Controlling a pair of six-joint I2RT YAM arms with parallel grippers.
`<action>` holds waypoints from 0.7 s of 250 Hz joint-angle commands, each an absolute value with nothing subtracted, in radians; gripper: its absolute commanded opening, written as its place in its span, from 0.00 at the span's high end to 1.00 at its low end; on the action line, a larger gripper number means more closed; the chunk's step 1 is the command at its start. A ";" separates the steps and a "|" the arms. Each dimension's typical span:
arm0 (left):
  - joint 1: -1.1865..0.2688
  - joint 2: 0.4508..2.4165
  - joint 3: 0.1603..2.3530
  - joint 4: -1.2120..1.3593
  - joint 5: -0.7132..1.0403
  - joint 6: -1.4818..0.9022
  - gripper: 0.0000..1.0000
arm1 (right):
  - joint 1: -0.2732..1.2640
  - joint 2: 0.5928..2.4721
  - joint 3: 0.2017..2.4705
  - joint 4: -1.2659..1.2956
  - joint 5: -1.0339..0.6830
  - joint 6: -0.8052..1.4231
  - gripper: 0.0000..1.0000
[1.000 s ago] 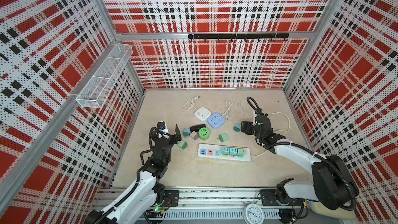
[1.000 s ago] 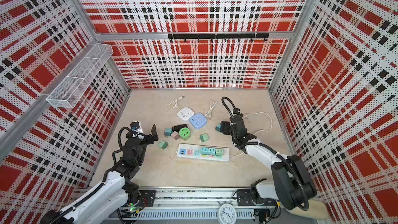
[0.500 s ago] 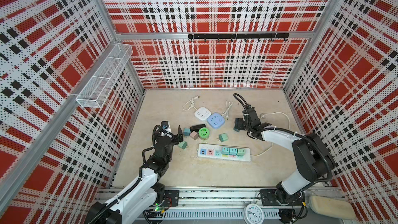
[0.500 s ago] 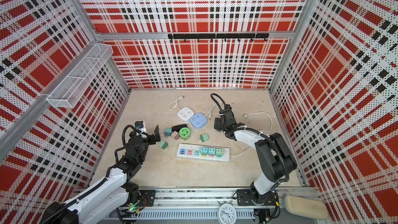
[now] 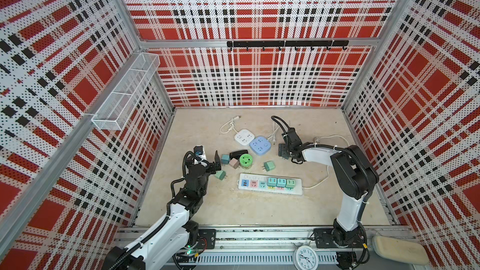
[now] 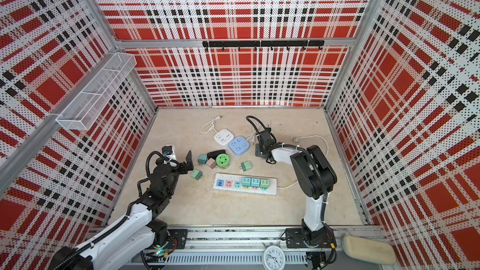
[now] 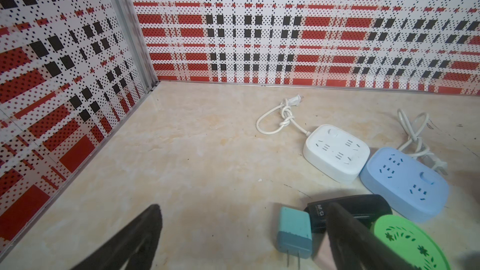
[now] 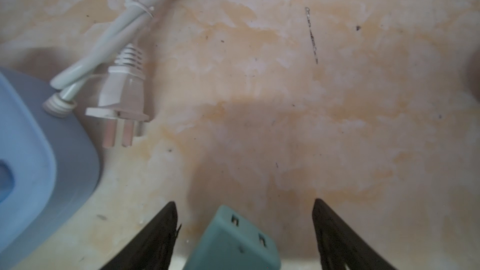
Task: Insert the plug
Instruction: 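Lower the right gripper onto a teal adapter near the blue socket cube and grasp it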
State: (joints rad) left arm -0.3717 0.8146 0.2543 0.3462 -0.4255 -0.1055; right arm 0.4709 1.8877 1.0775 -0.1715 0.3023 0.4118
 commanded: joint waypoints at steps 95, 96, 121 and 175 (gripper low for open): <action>-0.372 0.824 0.284 0.370 -0.428 -0.113 0.01 | 0.474 1.868 1.017 -0.147 0.346 0.418 0.35; -0.372 0.826 0.284 0.370 -0.428 -0.113 0.00 | 0.474 1.868 1.017 -0.147 0.346 0.419 0.35; -0.373 0.825 0.284 0.370 -0.427 -0.112 0.01 | 0.475 1.882 1.020 -0.141 0.340 0.421 0.36; -0.373 0.826 0.284 0.371 -0.426 -0.111 0.01 | 0.474 1.913 1.034 -0.138 0.318 0.419 0.37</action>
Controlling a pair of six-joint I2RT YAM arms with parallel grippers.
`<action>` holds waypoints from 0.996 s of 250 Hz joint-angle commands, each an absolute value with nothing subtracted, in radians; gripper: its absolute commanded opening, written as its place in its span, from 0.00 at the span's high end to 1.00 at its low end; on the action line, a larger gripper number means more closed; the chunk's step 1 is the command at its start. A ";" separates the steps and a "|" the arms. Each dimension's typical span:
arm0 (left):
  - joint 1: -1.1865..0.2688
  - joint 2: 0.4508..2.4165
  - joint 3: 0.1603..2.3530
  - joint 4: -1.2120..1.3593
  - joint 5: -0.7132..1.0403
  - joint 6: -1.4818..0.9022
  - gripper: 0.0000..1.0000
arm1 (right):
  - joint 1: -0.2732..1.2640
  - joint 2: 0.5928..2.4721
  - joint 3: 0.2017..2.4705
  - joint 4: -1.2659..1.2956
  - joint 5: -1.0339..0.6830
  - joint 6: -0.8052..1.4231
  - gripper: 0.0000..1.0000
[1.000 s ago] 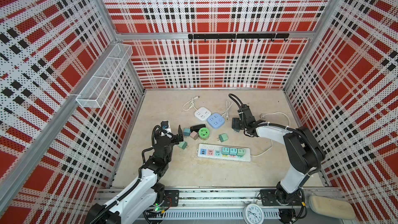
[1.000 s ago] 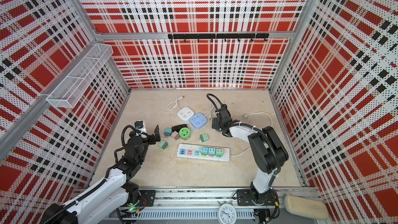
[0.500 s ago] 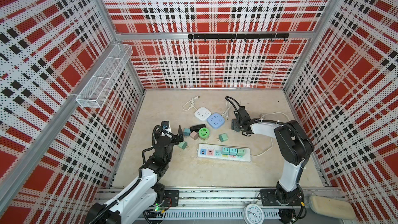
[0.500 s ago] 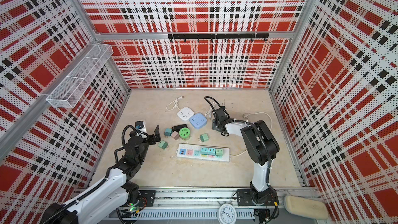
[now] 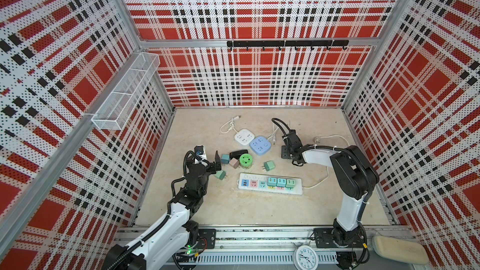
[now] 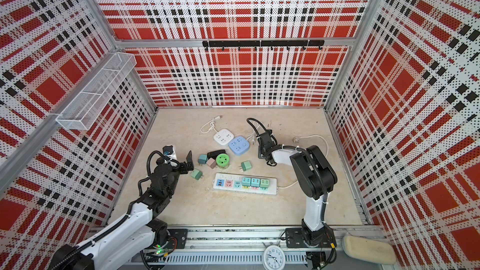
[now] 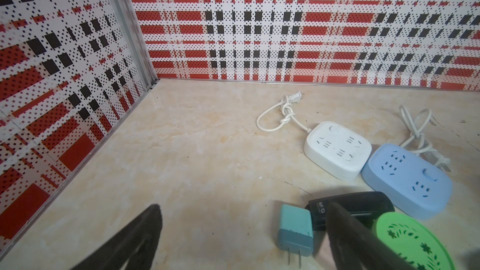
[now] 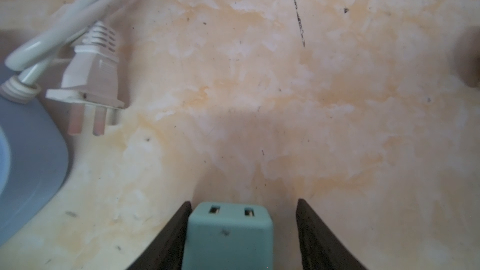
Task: Insert the plug
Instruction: 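Lower the right gripper onto a teal adapter near the blue socket cube and grasp it, then lift the teal adapter toward the left gripper while the left gripper reaches in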
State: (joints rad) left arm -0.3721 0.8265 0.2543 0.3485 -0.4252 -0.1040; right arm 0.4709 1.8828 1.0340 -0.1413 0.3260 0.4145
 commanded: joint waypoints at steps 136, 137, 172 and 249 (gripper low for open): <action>-0.354 0.804 0.272 0.368 -0.431 -0.131 0.01 | 0.474 1.854 0.993 -0.091 0.271 0.407 0.72; -0.352 0.803 0.271 0.368 -0.433 -0.133 0.01 | 0.474 1.850 0.991 -0.089 0.270 0.407 0.72; -0.314 0.728 0.229 0.364 -0.442 -0.184 0.01 | 0.475 1.719 0.918 -0.038 0.255 0.378 0.75; -0.240 0.690 0.255 0.311 -0.106 -0.248 0.01 | 0.472 1.344 0.689 0.159 0.219 0.241 0.84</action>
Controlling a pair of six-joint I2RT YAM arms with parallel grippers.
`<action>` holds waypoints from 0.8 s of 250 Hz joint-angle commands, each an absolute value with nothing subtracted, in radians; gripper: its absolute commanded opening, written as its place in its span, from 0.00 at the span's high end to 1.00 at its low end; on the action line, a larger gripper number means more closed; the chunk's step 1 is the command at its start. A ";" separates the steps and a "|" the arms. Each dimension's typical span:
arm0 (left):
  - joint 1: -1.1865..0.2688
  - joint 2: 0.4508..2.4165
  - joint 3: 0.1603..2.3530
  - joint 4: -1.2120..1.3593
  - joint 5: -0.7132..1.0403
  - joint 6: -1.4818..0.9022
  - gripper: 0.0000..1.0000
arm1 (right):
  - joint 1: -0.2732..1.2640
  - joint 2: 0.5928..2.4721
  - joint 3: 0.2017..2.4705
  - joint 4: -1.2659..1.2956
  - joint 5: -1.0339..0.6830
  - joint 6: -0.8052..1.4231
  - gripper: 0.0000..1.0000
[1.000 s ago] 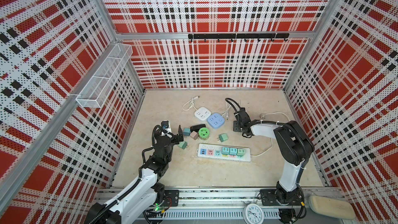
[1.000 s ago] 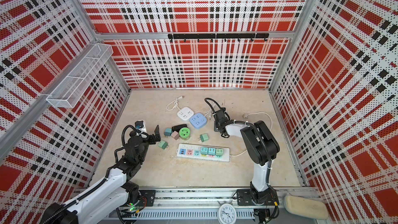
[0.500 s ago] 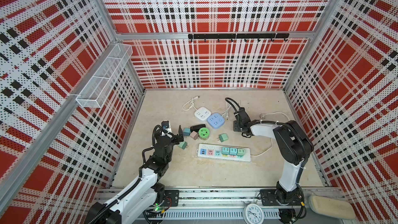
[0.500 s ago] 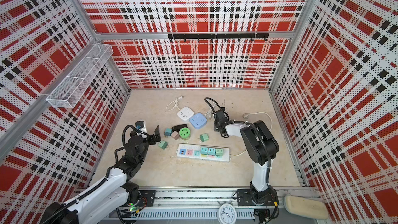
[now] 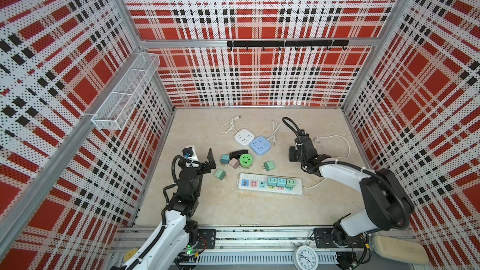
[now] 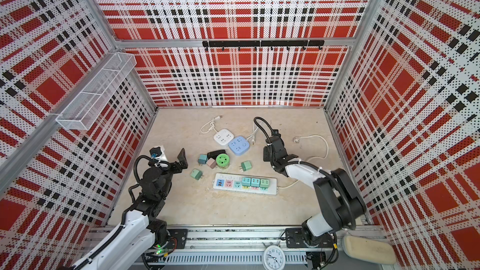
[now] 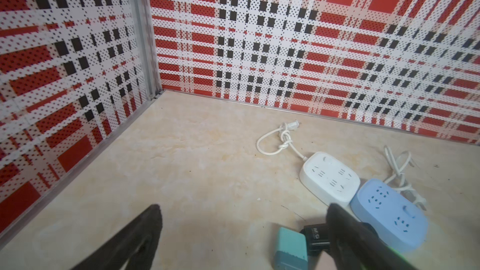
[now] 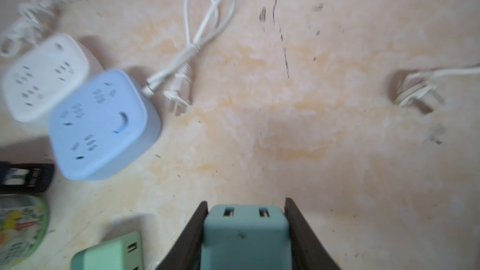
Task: Insert the plug
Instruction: 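Lift the teal adapter toward the left gripper while the left gripper reaches in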
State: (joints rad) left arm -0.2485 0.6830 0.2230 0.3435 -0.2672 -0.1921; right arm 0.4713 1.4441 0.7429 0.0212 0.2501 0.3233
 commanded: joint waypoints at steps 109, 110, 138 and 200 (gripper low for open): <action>-0.354 0.732 0.435 0.125 0.182 -0.238 0.16 | 0.716 1.021 0.472 0.396 0.270 -0.014 0.87; -0.357 0.731 0.437 0.122 0.181 -0.237 0.16 | 0.719 1.020 0.471 0.399 0.269 -0.017 0.87; -0.449 0.721 0.470 0.063 0.142 -0.201 0.19 | 0.775 0.996 0.414 0.495 0.243 -0.086 0.87; -0.593 0.693 0.504 0.020 0.163 -0.166 0.22 | 0.880 1.021 0.372 0.604 0.232 -0.201 0.90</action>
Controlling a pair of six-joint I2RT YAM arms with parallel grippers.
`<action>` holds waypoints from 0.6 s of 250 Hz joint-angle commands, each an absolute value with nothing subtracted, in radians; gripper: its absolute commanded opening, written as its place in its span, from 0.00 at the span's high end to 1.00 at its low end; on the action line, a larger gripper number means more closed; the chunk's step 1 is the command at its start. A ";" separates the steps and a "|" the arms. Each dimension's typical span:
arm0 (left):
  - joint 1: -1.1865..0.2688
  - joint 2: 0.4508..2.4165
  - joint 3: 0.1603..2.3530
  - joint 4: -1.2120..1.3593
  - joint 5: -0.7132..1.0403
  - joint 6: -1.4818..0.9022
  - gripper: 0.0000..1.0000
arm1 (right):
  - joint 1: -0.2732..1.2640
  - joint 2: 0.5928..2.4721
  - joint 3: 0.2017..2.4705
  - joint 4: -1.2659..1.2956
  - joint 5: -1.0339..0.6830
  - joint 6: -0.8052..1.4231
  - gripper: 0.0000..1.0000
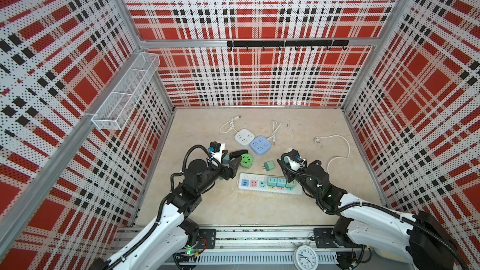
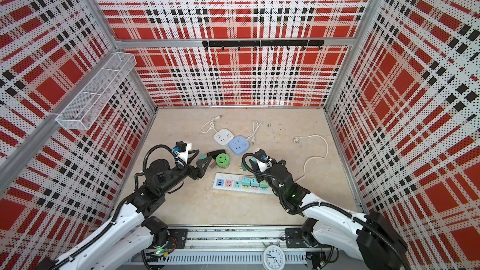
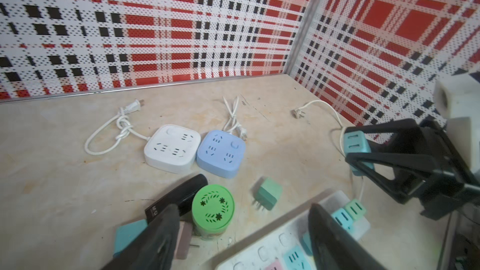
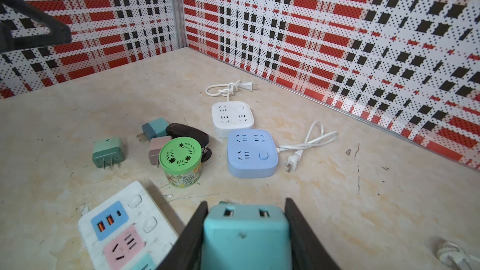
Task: Insert the plug
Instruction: 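Lift the teal adapter toward the left gripper while the left gripper reaches in, then close the left gripper on the teal adapter while the right gripper holds it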
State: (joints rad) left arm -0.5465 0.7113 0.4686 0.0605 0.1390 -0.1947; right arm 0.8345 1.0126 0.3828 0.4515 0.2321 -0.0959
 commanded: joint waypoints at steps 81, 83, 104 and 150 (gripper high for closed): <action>-0.687 0.746 0.537 0.020 0.243 -0.126 0.23 | 1.005 1.068 0.333 0.747 0.256 -0.322 0.90; -0.690 0.748 0.538 0.020 0.245 -0.125 0.23 | 1.007 1.068 0.334 0.750 0.258 -0.323 0.90; -0.708 0.765 0.545 0.020 0.254 -0.114 0.23 | 1.021 1.074 0.325 0.772 0.264 -0.337 0.91; -0.741 0.814 0.564 0.020 0.269 -0.087 0.23 | 1.045 1.066 0.321 0.782 0.261 -0.363 0.91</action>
State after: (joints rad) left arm -0.7212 0.7891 0.5243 0.0193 0.2417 -0.1192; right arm 1.0256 1.0702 0.3283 0.6861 0.2516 -0.3126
